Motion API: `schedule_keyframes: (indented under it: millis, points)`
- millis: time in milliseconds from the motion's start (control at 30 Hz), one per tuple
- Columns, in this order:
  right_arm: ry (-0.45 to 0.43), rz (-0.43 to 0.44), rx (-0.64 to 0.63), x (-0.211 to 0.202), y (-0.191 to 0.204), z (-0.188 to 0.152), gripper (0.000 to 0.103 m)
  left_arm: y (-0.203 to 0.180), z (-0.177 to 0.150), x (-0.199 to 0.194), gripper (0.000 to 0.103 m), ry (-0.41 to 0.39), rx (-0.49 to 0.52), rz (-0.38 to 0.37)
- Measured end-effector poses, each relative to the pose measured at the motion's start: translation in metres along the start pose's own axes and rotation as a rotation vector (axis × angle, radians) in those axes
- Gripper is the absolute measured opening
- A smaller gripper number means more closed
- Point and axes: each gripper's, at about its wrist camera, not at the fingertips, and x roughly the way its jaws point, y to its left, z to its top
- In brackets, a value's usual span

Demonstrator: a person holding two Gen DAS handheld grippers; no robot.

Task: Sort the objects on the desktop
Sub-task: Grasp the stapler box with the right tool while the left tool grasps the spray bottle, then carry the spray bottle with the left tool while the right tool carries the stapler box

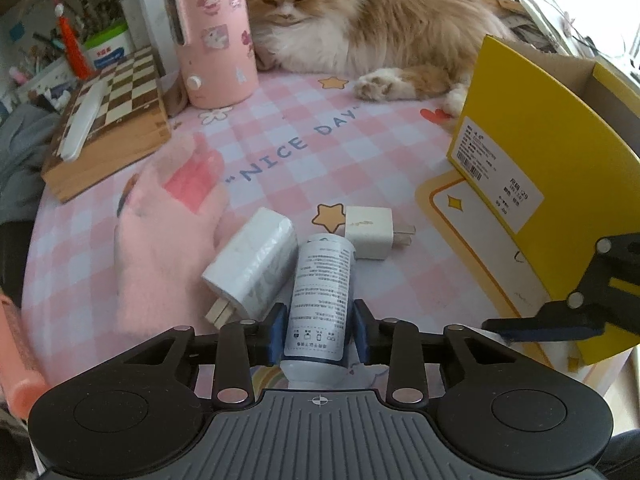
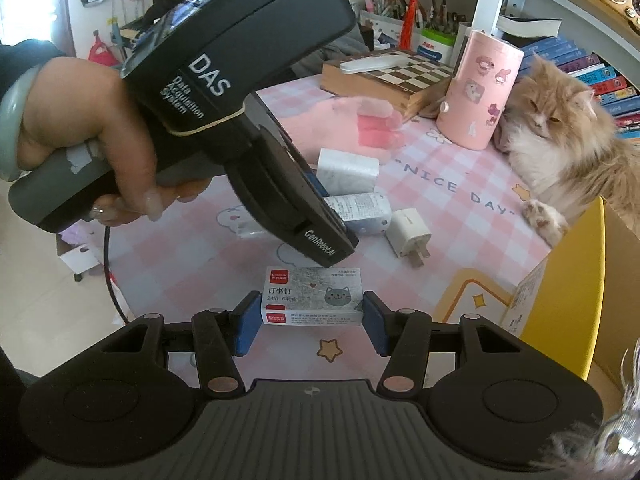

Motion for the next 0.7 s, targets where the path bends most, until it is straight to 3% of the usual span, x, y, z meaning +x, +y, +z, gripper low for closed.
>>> schedule_keyframes:
  millis: [200,500,700]
  points:
    - [0.007,-0.037,0.0,-0.002,0.0,0.0,0.051,0.013,-0.007,-0.044,0.032,-0.113,-0.161,-0.078]
    - [-0.026,-0.125,0.067,-0.016,-0.001,0.002,0.051,0.023,-0.02,-0.098,0.032,-0.239,-0.269,-0.121]
    - [-0.085,-0.153,0.165,-0.035,-0.003,0.007,0.05,0.032,-0.037,-0.117,0.032,-0.247,-0.363,-0.144]
